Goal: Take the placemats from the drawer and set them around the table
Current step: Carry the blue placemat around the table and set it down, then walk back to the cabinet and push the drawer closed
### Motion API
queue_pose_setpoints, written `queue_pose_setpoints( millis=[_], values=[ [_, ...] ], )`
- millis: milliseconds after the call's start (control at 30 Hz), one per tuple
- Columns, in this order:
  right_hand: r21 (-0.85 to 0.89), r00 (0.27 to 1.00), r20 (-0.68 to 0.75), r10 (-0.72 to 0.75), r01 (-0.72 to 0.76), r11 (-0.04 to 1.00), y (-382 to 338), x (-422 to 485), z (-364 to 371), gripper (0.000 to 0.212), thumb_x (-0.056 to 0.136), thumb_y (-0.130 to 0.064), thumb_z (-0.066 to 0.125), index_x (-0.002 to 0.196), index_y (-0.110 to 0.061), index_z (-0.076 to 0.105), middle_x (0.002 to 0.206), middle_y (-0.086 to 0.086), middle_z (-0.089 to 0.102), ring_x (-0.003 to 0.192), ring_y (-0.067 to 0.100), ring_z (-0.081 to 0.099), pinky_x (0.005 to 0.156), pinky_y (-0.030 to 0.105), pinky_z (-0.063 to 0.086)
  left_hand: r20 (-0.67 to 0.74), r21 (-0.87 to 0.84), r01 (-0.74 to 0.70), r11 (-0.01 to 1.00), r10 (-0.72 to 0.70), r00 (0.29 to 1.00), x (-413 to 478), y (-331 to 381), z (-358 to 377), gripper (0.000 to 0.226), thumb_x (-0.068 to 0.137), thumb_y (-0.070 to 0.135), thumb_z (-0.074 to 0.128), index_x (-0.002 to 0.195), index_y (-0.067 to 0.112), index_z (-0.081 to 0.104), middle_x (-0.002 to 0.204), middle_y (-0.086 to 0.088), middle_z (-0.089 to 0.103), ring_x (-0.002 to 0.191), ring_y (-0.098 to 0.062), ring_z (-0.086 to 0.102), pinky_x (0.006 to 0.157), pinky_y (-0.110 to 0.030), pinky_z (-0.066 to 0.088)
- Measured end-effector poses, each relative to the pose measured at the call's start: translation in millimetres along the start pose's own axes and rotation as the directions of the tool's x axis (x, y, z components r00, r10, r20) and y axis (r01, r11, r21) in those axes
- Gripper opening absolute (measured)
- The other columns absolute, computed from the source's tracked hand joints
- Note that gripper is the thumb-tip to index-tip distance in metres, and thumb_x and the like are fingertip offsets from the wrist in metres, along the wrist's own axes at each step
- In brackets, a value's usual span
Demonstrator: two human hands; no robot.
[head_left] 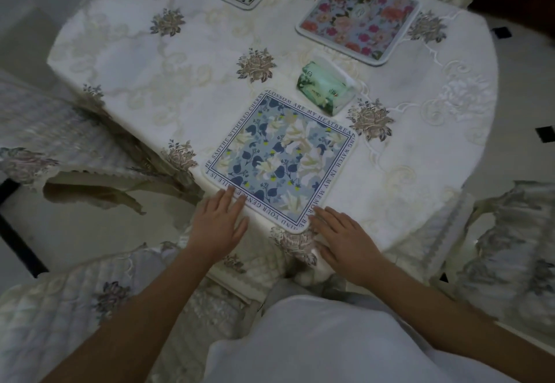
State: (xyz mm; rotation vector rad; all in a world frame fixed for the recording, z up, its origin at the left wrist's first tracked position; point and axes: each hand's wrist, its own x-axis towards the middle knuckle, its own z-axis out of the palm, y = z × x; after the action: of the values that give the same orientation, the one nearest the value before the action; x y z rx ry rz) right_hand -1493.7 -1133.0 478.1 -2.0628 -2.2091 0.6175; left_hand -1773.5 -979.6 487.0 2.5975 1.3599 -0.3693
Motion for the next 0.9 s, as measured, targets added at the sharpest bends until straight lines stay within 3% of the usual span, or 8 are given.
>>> queue_pose_setpoints(
  millis=[67,133,200,300,467,667,900],
  values=[
    [0.009,0.999,0.013,0.035,-0.036,0.999,3,-7,-3,0.058,0.094,-0.044,0.037,0.146,-0.019,0.040,0.156,0.003,0.035,0.143,0.024,0.033,0.115,0.042,0.030,0.039,0.017,0.072,0.997,-0.073,0.997,-1,19,-5,0.076,0.094,0.061,0.010,0.151,0.021,0.040,0.159,-0.009,0.033,0.146,-0.030,0.031,0.117,-0.051,0.027],
    [0.016,0.998,0.024,0.066,-0.066,0.998,5,-13,-6,0.062,0.089,-0.044,0.032,0.144,-0.017,0.043,0.155,0.005,0.037,0.142,0.026,0.035,0.114,0.043,0.031,0.013,0.018,0.085,0.996,-0.085,0.996,-5,39,-13,0.073,0.094,0.059,0.014,0.143,0.020,0.051,0.152,-0.010,0.045,0.139,-0.030,0.042,0.112,-0.051,0.034],
    [0.033,0.994,0.013,0.106,-0.107,0.994,9,-23,-8,0.065,0.086,-0.045,0.030,0.143,-0.017,0.046,0.154,0.005,0.038,0.141,0.026,0.036,0.113,0.042,0.030,-0.052,0.001,0.029,1.000,-0.029,0.998,-15,61,-16,0.061,0.096,0.053,0.026,0.128,0.016,0.064,0.135,-0.011,0.061,0.123,-0.030,0.057,0.100,-0.049,0.045],
    [0.046,0.984,-0.017,0.175,-0.174,0.984,20,-47,-9,0.060,0.084,-0.042,0.035,0.134,-0.015,0.055,0.146,0.007,0.049,0.133,0.027,0.047,0.106,0.043,0.040,-0.141,-0.012,-0.041,0.999,0.039,0.989,-33,92,-21,0.049,0.096,0.045,0.038,0.118,0.014,0.069,0.122,-0.008,0.068,0.109,-0.029,0.063,0.089,-0.045,0.050],
    [0.098,0.943,-0.111,0.312,-0.302,0.948,36,-97,-21,0.056,0.088,-0.040,0.033,0.129,-0.013,0.059,0.135,0.009,0.059,0.122,0.027,0.056,0.101,0.042,0.045,-0.184,-0.011,-0.147,0.989,0.143,0.972,-37,140,-37,0.044,0.094,0.045,0.043,0.119,0.019,0.068,0.121,-0.006,0.068,0.111,-0.027,0.062,0.092,-0.042,0.048],
    [0.222,0.767,-0.349,0.539,-0.491,0.842,36,-160,-49,0.045,0.092,-0.034,0.047,0.131,-0.014,0.058,0.130,0.004,0.060,0.116,0.024,0.055,0.099,0.038,0.045,-0.201,-0.009,-0.351,0.936,0.342,0.918,-21,196,-60,0.051,0.095,0.048,0.037,0.119,0.018,0.070,0.122,-0.008,0.069,0.109,-0.030,0.066,0.091,-0.047,0.052],
    [0.275,0.458,-0.432,0.777,-0.753,0.598,10,-251,-55,0.047,0.093,-0.037,0.042,0.131,-0.015,0.058,0.132,0.003,0.059,0.122,0.023,0.051,0.104,0.039,0.040,-0.237,0.031,-0.722,0.691,0.707,0.666,-2,282,-74,0.050,0.096,0.047,0.037,0.121,0.016,0.068,0.123,-0.006,0.067,0.109,-0.028,0.063,0.093,-0.044,0.047]
  ],
)
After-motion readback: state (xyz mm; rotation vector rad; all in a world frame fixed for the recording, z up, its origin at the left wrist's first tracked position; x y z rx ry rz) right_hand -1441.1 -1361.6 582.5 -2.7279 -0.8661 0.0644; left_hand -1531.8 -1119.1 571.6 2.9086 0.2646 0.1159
